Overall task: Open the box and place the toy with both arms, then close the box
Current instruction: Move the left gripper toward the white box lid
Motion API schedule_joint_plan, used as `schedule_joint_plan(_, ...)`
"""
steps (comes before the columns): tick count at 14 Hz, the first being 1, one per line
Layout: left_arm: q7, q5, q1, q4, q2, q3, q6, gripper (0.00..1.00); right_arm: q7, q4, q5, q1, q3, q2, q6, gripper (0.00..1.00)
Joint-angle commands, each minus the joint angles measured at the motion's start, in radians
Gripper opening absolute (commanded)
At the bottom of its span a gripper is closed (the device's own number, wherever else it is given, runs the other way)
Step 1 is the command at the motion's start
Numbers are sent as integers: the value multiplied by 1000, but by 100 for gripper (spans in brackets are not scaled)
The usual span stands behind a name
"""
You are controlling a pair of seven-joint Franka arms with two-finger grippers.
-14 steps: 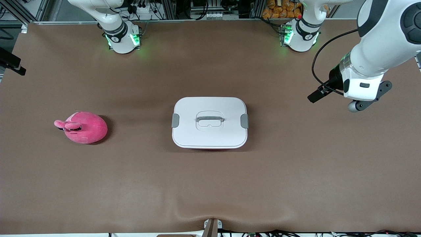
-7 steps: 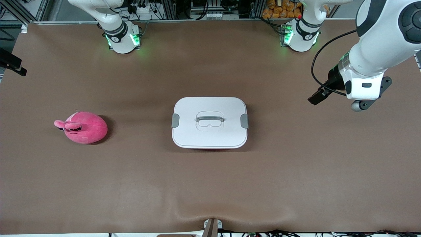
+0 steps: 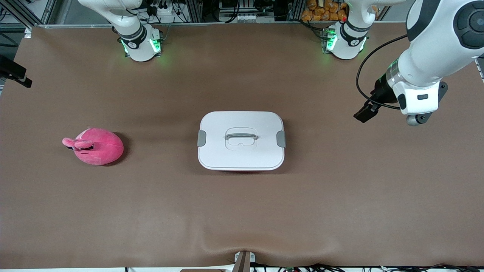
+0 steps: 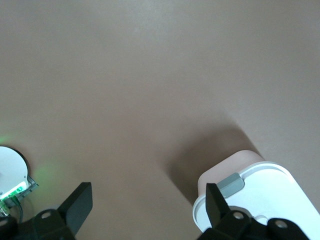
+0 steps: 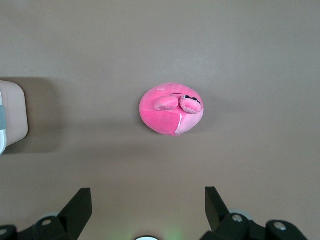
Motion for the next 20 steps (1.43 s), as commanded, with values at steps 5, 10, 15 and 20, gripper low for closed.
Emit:
schedule_joint_plan(5, -114, 19, -18, -2, -1, -6, -5, 100, 14, 11, 13, -10, 4, 5, -3, 100)
schedule_joint_plan(10, -162, 19, -21, -1, 14, -6, -8, 100, 16, 19, 7, -4, 5, 38, -5, 100)
schedule_joint_plan(15, -169, 19, -23, -4, 19, -6, -8, 100, 14, 19, 13, -7, 5, 40, -4, 100)
schedule_joint_plan(20, -201, 34, -46, -1, 50, -6, -2, 100, 14, 21, 13, -6, 5, 40, -4, 100)
